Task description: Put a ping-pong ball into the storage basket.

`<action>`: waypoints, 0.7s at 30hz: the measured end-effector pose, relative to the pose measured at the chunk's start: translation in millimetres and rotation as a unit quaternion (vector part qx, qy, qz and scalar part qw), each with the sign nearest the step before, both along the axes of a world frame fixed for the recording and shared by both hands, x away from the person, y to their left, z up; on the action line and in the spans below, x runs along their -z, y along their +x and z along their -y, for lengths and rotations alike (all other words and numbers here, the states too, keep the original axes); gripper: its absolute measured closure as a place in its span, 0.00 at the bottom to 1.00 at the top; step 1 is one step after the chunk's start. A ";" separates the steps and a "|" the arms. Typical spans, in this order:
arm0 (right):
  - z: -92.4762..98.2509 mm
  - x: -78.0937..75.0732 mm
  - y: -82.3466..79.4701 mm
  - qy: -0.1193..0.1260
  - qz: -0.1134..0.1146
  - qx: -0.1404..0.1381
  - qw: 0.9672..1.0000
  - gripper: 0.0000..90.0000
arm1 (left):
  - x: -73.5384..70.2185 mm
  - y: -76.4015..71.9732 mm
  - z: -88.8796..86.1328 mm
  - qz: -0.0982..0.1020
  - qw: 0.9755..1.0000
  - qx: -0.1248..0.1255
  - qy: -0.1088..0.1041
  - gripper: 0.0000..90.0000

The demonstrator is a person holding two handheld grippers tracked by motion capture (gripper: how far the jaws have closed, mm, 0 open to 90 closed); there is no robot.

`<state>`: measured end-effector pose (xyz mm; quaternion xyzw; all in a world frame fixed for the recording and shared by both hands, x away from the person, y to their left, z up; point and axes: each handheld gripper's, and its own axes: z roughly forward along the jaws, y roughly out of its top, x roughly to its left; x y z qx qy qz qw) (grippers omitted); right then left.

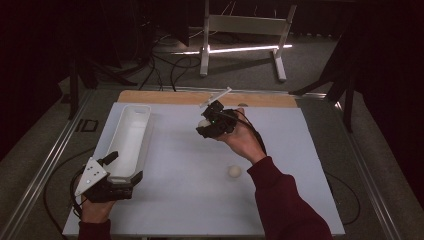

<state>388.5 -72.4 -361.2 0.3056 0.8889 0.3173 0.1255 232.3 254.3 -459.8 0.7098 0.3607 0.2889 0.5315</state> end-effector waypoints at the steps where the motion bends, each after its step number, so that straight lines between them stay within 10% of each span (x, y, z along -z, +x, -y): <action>1: -0.6 -0.1 0.2 0.001 0.002 -0.001 1.000 0.56 | 0.1 0.1 0.0 0.000 1.000 -0.001 0.000 0.00; 21: -15.8 -2.7 -2.5 0.004 0.003 -0.009 1.000 0.56 | 0.2 0.1 0.8 0.000 1.000 -0.002 0.000 0.00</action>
